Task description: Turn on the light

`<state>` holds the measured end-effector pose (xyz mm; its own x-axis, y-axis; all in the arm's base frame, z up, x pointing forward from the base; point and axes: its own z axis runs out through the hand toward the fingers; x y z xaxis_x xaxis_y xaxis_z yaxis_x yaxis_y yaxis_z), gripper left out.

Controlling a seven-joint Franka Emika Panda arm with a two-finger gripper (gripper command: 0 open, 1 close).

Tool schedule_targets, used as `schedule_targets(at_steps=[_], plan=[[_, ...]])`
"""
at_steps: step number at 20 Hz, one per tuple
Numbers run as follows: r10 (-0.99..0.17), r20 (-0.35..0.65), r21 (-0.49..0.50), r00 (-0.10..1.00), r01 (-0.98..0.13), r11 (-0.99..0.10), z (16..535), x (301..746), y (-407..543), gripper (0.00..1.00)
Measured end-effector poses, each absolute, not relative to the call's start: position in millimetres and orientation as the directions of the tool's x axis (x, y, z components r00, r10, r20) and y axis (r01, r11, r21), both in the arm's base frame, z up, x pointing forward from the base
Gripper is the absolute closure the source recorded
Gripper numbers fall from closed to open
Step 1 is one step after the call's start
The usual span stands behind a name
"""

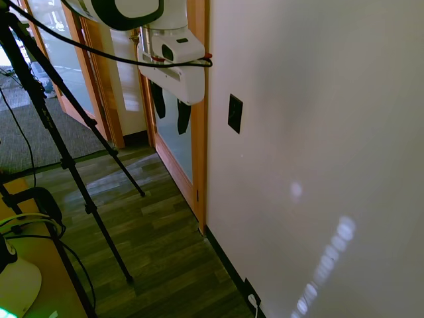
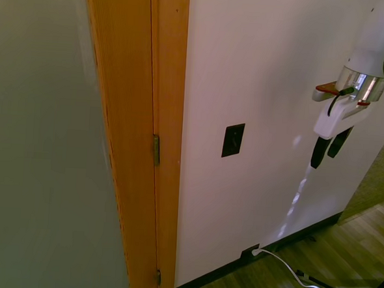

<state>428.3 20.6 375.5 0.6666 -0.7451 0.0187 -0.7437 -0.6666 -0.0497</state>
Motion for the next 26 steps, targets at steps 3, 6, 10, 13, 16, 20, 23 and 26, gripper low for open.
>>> schedule_targets(at_steps=[3, 6, 10, 13, 16, 20, 23, 26], plan=[[-0.738, 0.034, -0.052, 0.673, -0.737, -0.674, 375, 430, 21, 0.0], [-0.732, 0.077, -0.107, 0.677, -0.724, -0.681, 372, 442, 29, 0.0], [-0.732, 0.098, -0.179, 0.674, -0.712, -0.679, 361, 470, 44, 0.0], [-0.751, 0.122, -0.242, 0.649, -0.714, -0.656, 350, 502, 50, 0.0], [-0.788, 0.145, -0.302, 0.598, -0.732, -0.611, 326, 531, 61, 0.0], [-0.854, 0.177, -0.388, 0.49, -0.762, -0.518, 296, 541, 77, 0.0], [-0.906, 0.195, -0.437, 0.376, -0.793, -0.424, 294, 545, 72, 0.0], [-0.934, 0.212, -0.449, 0.289, -0.82, -0.356, 299, 548, 72, 0.0]])
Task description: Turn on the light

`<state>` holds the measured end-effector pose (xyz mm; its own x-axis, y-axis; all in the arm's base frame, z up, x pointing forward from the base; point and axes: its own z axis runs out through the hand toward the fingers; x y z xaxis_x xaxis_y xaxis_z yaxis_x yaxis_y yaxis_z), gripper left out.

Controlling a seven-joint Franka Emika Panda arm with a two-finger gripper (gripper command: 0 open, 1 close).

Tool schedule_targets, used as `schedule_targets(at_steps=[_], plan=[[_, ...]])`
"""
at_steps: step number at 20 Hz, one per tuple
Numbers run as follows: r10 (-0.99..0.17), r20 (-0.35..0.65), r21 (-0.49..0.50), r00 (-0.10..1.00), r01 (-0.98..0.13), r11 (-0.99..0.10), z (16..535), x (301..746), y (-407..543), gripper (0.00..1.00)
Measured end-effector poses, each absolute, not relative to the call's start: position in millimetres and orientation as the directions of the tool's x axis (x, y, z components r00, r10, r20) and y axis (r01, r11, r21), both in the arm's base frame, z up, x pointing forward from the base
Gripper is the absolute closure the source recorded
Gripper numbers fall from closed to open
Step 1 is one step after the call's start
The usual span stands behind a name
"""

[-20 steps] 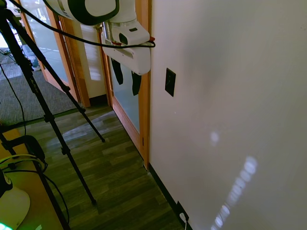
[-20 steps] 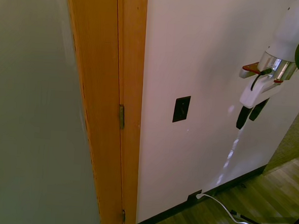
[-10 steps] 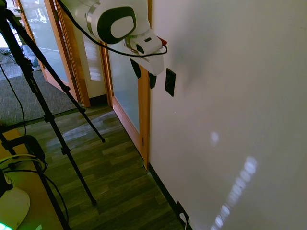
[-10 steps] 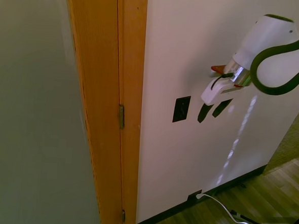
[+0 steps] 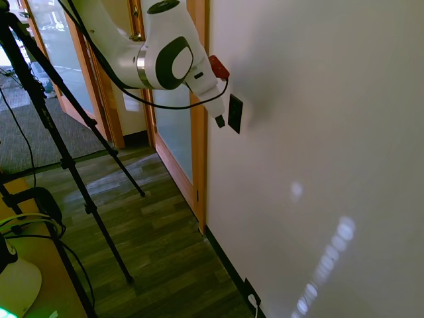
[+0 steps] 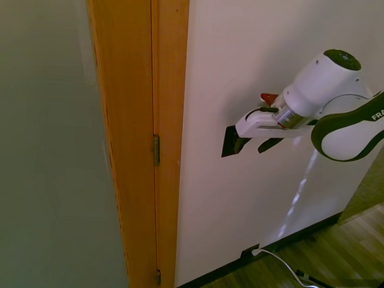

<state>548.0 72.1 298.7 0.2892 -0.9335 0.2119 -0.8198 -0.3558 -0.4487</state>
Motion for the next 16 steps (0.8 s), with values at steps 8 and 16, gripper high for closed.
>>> schedule_targets(at_steps=[8, 16], plan=[[-0.949, 0.216, -0.436, 0.231, -0.847, -0.305, 283, 577, 71, 1.0], [-0.954, 0.227, -0.458, 0.198, -0.842, -0.284, 282, 592, 58, 1.0]])
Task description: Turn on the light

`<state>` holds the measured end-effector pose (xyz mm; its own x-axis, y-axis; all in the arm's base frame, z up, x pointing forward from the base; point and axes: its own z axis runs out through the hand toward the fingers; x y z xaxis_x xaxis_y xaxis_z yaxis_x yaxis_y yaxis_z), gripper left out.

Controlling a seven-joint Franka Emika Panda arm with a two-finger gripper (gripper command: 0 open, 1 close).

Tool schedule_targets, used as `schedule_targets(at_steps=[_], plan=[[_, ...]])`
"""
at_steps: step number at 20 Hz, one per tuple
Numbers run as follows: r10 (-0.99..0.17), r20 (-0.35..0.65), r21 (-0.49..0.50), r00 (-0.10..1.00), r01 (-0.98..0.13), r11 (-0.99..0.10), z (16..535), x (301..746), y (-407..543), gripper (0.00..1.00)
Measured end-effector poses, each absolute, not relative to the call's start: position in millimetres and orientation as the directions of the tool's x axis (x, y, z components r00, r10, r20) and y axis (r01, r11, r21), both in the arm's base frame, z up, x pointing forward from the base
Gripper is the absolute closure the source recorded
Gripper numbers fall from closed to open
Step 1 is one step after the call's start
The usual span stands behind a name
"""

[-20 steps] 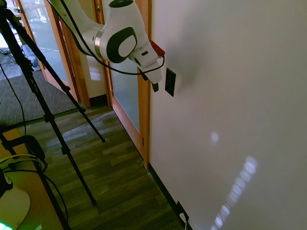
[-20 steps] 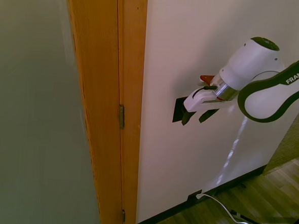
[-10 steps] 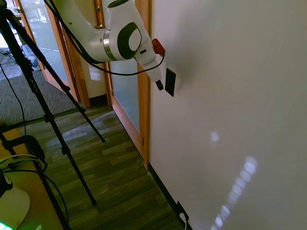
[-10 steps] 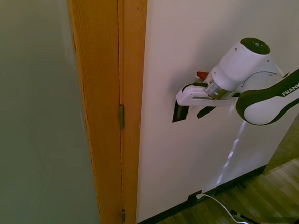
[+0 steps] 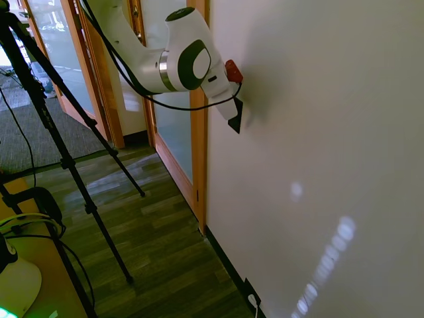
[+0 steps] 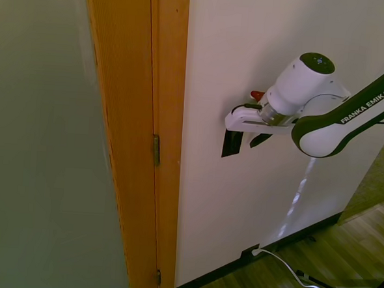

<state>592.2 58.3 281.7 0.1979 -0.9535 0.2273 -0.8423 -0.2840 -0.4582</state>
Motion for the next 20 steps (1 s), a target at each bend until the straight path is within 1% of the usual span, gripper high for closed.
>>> schedule_targets(at_steps=[10, 14, 17, 20], plan=[[-0.952, 0.229, -0.431, 0.202, -0.856, -0.285, 287, 607, 74, 1.0], [-0.957, 0.216, -0.399, 0.194, -0.877, -0.268, 277, 616, 75, 1.0], [-0.956, 0.213, -0.402, 0.2, -0.874, -0.272, 276, 617, 75, 1.0], [-0.953, 0.223, -0.443, 0.203, -0.85, -0.285, 274, 608, 74, 1.0]])
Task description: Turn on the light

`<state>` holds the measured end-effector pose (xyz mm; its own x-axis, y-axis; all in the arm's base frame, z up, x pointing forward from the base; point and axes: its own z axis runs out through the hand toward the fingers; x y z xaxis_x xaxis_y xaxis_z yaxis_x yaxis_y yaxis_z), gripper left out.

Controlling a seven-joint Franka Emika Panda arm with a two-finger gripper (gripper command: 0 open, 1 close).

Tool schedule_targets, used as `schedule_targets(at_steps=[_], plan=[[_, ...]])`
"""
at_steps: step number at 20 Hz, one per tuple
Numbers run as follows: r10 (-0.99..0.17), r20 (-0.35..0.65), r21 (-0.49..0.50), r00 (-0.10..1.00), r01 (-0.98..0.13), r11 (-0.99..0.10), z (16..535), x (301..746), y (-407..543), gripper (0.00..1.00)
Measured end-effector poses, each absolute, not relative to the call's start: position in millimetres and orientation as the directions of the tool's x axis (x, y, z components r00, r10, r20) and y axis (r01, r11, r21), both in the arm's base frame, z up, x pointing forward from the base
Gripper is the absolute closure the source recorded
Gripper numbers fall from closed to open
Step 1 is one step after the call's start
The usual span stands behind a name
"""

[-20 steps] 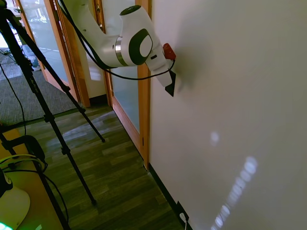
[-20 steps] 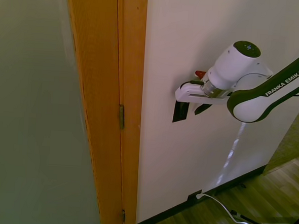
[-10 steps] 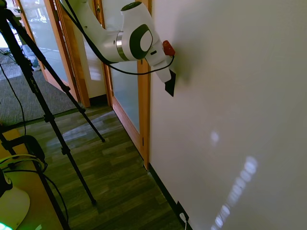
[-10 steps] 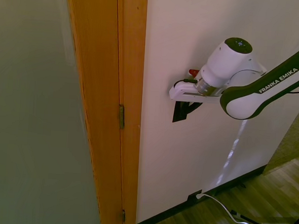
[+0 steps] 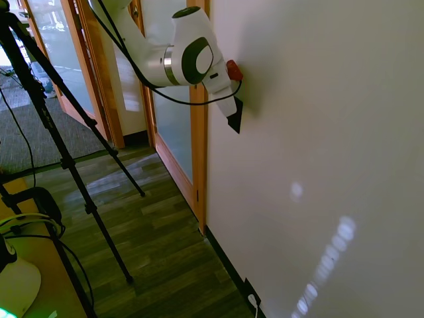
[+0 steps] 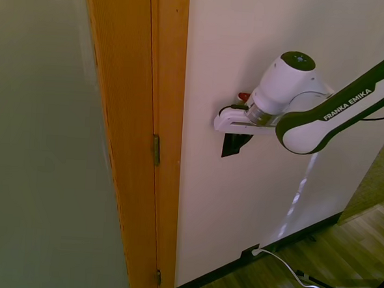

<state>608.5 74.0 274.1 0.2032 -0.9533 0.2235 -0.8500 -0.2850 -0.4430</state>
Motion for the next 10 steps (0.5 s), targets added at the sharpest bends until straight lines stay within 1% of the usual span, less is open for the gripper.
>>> schedule_targets(at_steps=[4, 6, 7, 10], plan=[[-0.952, 0.244, -0.567, 0.187, -0.768, -0.297, 285, 585, 71, 1.0], [-0.953, 0.251, -0.604, 0.171, -0.741, -0.292, 295, 577, 69, 1.0], [-0.95, 0.265, -0.61, 0.164, -0.734, -0.297, 299, 574, 67, 0.0], [-0.94, 0.296, -0.621, 0.172, -0.713, -0.326, 311, 568, 74, 0.0]])
